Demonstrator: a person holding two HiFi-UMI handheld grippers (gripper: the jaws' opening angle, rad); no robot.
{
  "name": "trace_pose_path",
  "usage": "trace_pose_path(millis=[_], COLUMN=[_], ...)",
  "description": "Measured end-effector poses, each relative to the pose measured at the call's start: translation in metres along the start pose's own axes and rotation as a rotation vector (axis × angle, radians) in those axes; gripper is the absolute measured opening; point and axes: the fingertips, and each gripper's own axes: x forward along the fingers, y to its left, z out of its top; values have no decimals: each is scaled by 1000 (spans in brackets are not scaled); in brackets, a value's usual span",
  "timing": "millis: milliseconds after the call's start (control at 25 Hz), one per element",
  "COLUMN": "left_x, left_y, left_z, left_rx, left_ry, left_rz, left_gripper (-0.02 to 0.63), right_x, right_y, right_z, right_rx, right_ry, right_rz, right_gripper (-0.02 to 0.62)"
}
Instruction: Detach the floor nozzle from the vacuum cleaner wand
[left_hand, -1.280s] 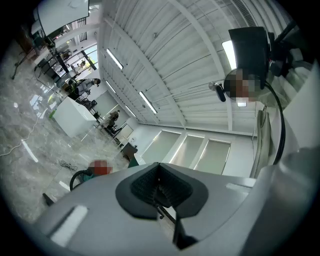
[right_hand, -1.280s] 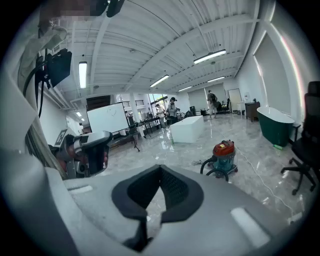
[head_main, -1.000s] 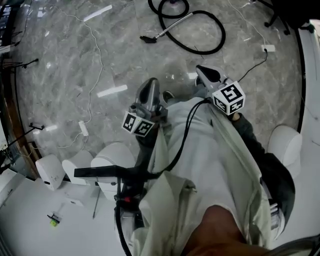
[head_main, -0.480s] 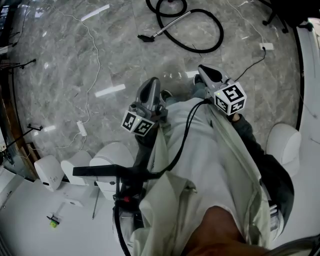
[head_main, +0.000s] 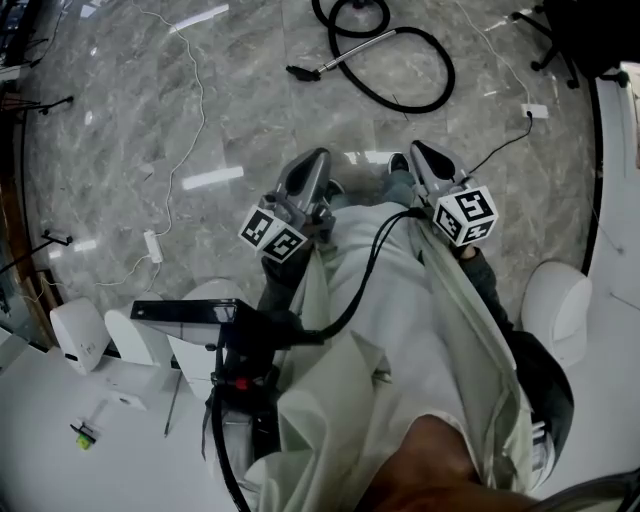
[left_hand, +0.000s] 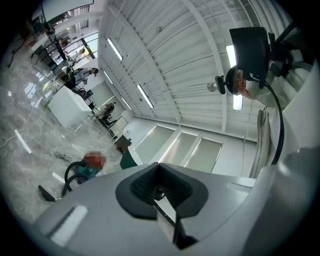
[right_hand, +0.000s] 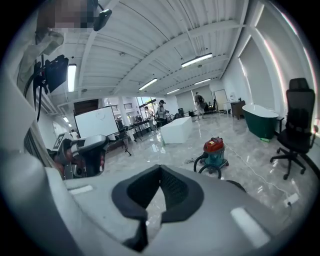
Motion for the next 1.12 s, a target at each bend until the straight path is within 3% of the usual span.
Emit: trace_pose_path(millis=[280, 640, 880, 1040, 1120], left_x=[-28, -38, -21, 16, 44], left_y=[13, 48, 105, 147, 167], left_z=[7, 26, 47, 59, 65], left_rx=[-12, -22, -16, -16, -17], left_ry=[8, -43, -83, -92, -91], left_rz=[-21, 56, 178, 263, 291], left_gripper=[-15, -15, -15, -15, -15], right_x=[-2, 56, 134, 200, 230], right_y=[36, 57, 38, 0, -20], right_z=[2, 6, 26, 43, 54], right_rx=[-77, -169, -266, -294, -282], right_ry=[-67, 39, 84, 151, 174], right_rz=[-55, 76, 163, 183, 257], right_gripper=[2, 2, 2, 2, 2])
